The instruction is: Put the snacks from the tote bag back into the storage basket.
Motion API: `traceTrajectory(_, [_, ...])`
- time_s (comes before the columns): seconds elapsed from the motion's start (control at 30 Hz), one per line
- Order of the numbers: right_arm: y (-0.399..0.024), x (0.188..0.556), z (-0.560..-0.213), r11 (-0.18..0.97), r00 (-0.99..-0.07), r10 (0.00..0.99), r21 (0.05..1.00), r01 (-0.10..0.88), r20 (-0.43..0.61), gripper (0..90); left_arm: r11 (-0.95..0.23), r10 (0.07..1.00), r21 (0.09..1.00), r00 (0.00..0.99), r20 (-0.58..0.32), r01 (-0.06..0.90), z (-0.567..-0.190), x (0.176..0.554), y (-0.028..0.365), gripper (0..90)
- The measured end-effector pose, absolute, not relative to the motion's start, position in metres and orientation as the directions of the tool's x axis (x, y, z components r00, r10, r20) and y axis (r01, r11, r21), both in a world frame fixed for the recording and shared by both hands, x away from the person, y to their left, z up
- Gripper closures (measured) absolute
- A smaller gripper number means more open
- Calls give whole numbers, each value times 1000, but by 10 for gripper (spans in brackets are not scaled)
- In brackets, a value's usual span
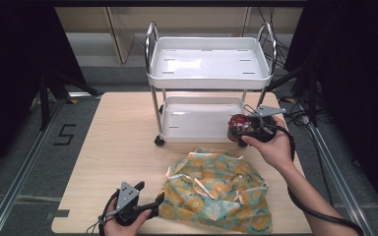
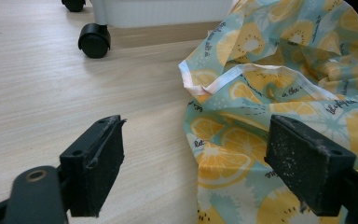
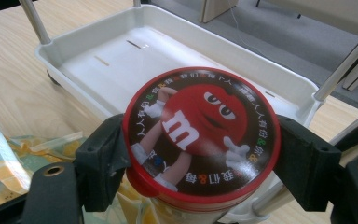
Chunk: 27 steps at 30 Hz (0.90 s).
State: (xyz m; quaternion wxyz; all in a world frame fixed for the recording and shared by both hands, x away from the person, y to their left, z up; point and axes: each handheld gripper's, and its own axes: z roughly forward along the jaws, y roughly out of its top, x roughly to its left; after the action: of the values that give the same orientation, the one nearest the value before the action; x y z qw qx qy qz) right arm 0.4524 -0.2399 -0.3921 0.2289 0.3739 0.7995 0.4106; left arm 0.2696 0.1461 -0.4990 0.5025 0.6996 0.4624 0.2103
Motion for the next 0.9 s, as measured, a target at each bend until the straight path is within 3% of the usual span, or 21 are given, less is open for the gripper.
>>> traceTrajectory(0.9, [-237,459,-394,382,-604,794,830,406,-70,262,-82,861,894,483,-158,439,-498,269,146,190])
